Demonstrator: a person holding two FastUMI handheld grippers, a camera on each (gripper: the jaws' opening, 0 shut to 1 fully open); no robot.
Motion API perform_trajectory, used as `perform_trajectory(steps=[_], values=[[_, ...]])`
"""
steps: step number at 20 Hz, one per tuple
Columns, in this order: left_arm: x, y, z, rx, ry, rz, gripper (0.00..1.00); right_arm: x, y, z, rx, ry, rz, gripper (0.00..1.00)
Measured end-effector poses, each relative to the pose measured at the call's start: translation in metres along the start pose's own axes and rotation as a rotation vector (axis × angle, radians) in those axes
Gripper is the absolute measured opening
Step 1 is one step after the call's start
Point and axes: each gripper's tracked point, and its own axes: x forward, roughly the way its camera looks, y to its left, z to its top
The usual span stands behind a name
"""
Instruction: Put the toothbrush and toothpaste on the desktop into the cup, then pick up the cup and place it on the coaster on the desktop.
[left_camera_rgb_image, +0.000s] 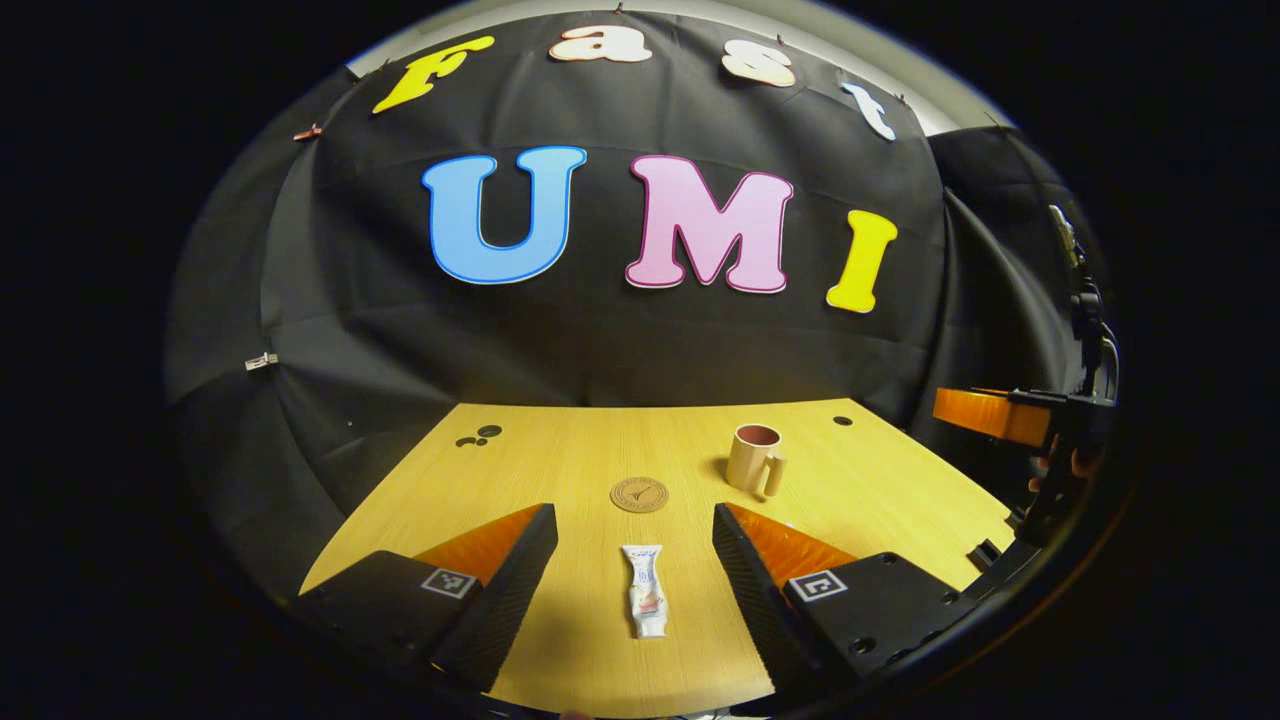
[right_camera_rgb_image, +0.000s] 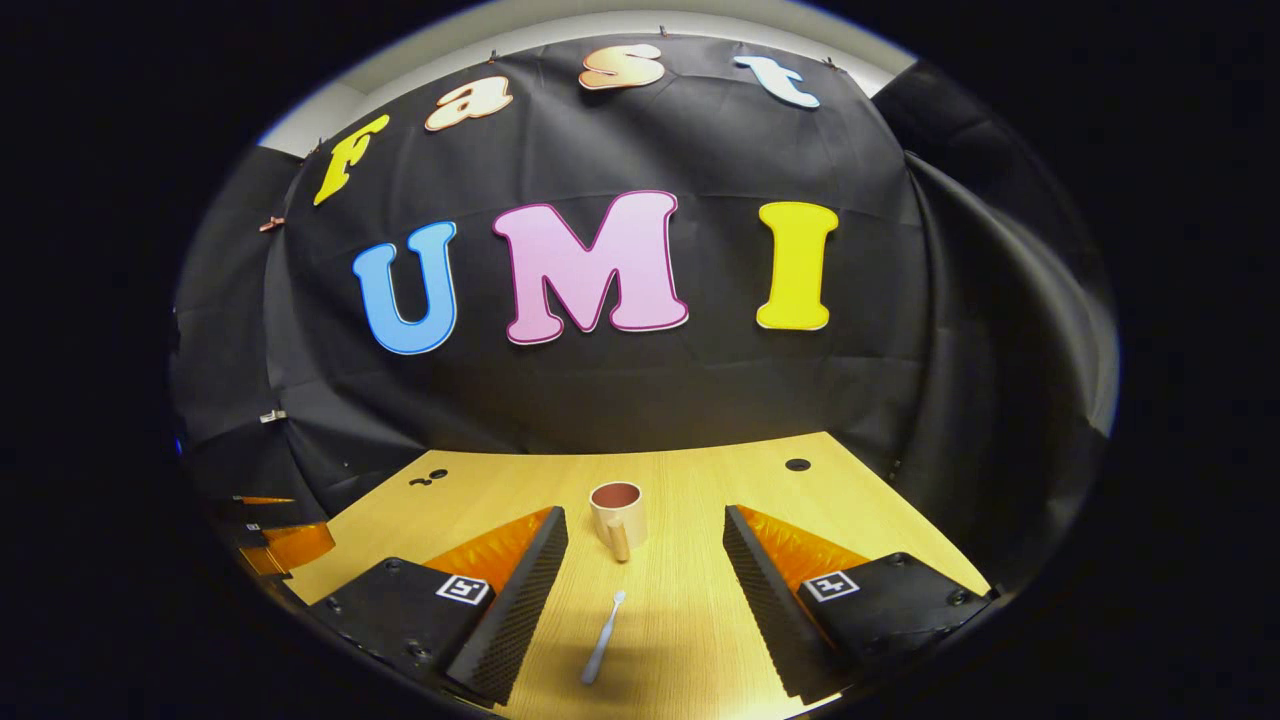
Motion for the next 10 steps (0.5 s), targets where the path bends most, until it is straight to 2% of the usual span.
perform_trajectory(steps=[5,10], values=[[0.012,-0.001,-0.011,-0.016,0.037,0.002,0.98,0.008,0.003,-0.003,-0.004,0.016,0.025,0.96],[0.032,0.000,-0.038,-0.042,0.159,0.013,0.98,0.019,0.003,-0.007,-0.014,0.035,0.051,0.96]])
